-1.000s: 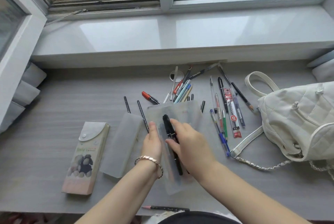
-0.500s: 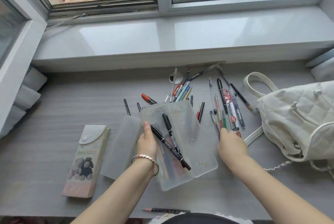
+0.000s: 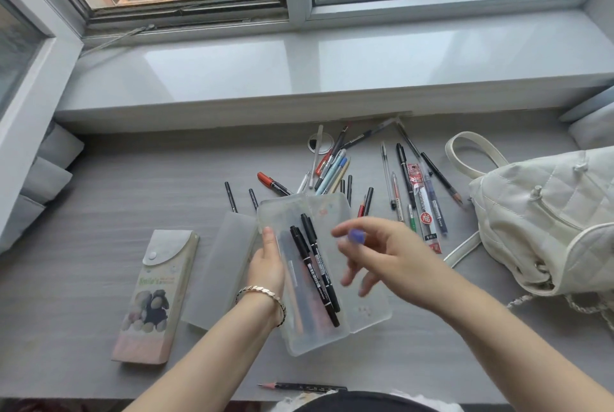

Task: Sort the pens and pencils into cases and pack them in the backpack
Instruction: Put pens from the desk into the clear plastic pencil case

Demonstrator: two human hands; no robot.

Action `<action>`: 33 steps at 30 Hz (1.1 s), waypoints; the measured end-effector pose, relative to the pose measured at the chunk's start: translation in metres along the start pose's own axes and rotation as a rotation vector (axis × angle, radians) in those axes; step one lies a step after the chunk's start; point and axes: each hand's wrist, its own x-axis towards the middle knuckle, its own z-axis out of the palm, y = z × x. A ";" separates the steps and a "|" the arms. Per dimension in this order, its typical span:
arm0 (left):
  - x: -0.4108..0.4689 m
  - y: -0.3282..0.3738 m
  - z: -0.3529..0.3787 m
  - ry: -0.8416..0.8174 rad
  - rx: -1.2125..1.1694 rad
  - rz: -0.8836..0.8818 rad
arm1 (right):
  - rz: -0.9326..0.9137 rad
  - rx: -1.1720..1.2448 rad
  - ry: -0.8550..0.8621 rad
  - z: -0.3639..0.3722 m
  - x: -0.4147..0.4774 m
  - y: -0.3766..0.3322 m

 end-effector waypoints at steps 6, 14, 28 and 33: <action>-0.005 0.004 0.006 -0.057 -0.028 0.008 | 0.076 -0.561 0.035 0.027 0.023 0.027; -0.010 0.010 0.011 -0.052 0.002 0.021 | -0.113 -0.648 0.330 0.010 0.029 0.042; -0.011 0.013 0.017 -0.094 0.008 0.023 | 0.554 -0.756 0.679 -0.101 0.059 0.120; -0.005 0.009 0.012 -0.103 -0.025 -0.018 | 0.274 -0.509 0.717 -0.084 0.047 0.083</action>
